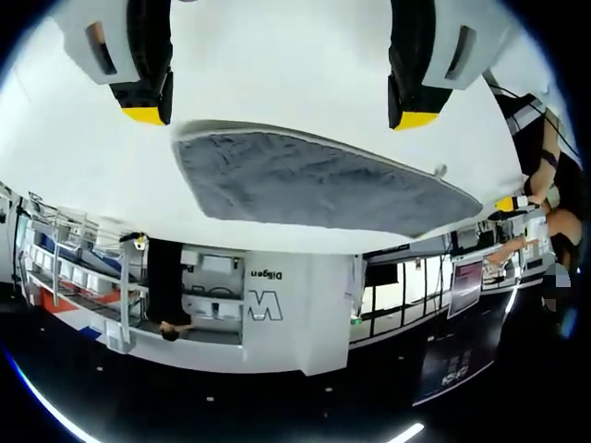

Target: Open the folded towel by lifting each exposed corner and separating the folded layers until the towel lies flat within the target outline without major curled edges

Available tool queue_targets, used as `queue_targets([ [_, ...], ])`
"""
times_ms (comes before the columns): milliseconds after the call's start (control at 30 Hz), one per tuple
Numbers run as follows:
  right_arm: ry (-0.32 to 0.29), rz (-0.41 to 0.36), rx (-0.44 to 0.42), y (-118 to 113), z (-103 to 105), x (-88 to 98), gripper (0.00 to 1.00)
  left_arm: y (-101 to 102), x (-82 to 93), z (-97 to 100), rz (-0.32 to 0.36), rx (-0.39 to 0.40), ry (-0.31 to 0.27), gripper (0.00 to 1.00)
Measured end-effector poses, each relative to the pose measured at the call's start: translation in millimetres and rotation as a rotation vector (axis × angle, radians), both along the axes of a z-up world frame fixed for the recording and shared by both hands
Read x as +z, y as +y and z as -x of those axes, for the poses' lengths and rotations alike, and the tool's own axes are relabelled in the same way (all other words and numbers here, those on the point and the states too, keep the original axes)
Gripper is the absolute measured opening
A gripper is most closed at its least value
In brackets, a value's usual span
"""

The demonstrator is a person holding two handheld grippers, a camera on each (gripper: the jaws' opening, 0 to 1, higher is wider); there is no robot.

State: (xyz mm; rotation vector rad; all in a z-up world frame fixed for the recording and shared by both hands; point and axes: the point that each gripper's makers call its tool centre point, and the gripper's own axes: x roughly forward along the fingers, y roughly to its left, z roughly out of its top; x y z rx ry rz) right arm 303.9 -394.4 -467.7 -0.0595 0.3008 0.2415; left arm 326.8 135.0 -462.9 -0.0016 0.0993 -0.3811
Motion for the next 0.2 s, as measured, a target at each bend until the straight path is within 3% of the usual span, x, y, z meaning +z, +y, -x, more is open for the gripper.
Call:
queue_targets([
  [200,0.008,0.004,0.007,2.1,-1.4,-1.7,0.99,0.0,-0.1,-0.2,-0.002,-0.001,0.001,0.95],
])
